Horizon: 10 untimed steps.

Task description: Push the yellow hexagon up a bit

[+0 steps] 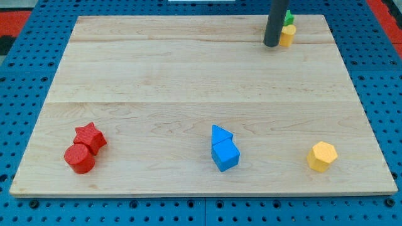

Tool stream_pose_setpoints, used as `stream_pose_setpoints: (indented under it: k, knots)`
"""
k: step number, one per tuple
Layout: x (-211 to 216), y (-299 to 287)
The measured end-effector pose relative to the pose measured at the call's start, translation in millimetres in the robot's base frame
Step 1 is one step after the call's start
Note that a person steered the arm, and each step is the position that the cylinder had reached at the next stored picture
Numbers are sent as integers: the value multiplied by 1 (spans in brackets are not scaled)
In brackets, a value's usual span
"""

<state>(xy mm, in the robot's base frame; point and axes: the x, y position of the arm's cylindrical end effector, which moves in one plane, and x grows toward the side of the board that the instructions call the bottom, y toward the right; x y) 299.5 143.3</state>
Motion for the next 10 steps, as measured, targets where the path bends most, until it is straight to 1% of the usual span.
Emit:
stream_pose_setpoints:
  k: [1, 2, 3, 4, 5, 6, 7, 8, 9, 10]
  knots:
    - [71, 0]
    - [141, 13]
    - [194, 78]
    - [258, 124]
    - [307, 112]
    - [307, 59]
    - [284, 32]
    - [251, 32]
    - [239, 37]
    - [256, 33]
